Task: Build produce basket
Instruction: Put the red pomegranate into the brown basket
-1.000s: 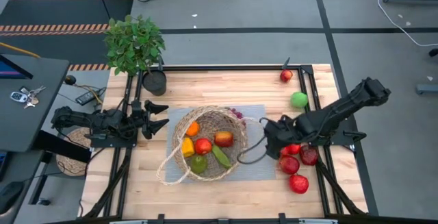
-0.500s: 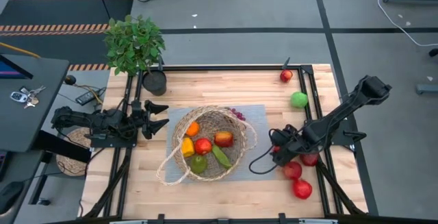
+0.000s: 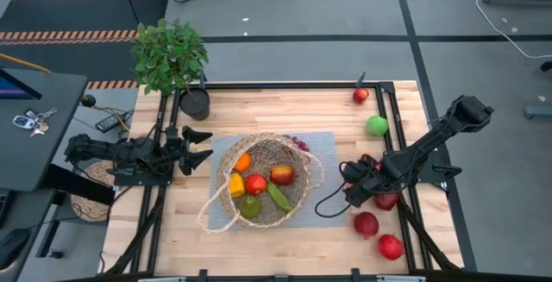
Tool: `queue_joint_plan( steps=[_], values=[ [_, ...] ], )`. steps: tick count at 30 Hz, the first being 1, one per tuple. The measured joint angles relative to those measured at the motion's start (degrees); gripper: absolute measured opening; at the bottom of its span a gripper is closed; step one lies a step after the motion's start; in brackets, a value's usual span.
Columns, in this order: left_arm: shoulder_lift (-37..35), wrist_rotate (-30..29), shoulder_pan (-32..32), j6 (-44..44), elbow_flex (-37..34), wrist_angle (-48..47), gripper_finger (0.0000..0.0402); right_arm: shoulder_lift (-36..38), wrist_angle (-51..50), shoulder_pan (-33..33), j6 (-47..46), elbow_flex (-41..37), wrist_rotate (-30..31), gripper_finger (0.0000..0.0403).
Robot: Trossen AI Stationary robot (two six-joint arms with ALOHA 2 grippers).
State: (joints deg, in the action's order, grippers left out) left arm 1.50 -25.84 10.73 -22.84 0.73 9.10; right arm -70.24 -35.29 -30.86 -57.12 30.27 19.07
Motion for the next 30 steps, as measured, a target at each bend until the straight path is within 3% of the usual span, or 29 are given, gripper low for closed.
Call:
queue_joint_plan(
  steps=[8,12,17,23,27,30],
  values=[
    [0.0,-0.01,0.01,-0.01,0.0,0.0,0.0389,0.0,-3.76,0.05,5.76,10.03,3.71,0.0349],
    [0.0,0.0,-0.01,-0.01,0.0,0.0,0.0389,0.0,-5.7,-2.57,4.64,15.1,-0.38,0.0349],
    [0.0,-0.01,-0.01,0.0,0.0,0.0,0.0389,-1.46,-14.14,-6.73,-3.62,20.82,-4.78,0.0349],
    [0.0,0.01,-0.01,0.01,0.0,0.02,0.0389,-7.82,-26.31,-9.51,-13.97,26.16,-15.84,0.0349],
    [0.0,0.01,-0.01,0.01,0.0,0.02,0.0389,-11.54,-27.12,-9.54,-16.22,27.9,-26.16,0.0349],
    [0.0,0.01,-0.01,0.01,0.0,0.02,0.0389,-13.47,-26.66,-9.54,-16.44,28.62,-30.4,0.0349]
  ],
)
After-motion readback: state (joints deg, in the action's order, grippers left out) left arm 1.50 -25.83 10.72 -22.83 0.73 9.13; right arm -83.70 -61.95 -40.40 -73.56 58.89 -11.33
